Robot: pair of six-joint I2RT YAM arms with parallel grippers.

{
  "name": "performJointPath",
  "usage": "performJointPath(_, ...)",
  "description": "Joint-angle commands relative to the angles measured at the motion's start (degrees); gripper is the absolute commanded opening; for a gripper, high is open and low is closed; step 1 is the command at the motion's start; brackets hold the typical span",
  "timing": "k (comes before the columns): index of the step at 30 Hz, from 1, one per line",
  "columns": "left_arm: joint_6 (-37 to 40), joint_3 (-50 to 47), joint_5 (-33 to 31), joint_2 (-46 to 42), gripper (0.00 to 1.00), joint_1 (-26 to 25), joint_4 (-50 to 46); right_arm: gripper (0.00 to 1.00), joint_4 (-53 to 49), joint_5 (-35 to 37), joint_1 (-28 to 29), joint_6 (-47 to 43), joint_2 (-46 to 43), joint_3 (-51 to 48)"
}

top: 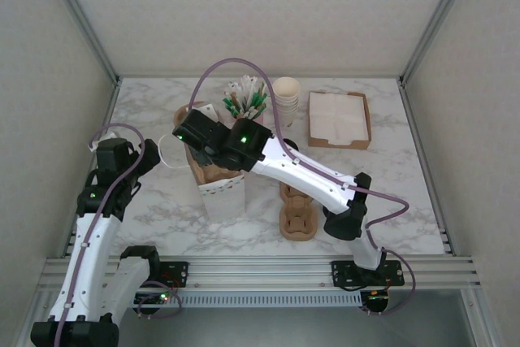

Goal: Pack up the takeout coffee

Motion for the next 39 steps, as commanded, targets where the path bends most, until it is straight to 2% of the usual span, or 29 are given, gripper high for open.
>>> performJointPath(1,0.37,-0.51,-0.07,-0.28,1.00,0.60,-0.33,0.39,-2.48,0.54,0.47,2.18,1.70,2.36)
performJointPath(21,0.28,-0.57,0.49,-0.47,1.00,0.57,-0.12,0.40,-8.12,-1.57,-0.40,7.71,5.18,3.50)
performJointPath(39,0.29,-0.60,0.62,-0.48,1.00,0.56,-0.13,0.39,-11.79,-5.88,-0.50,5.90,6.44,3.24)
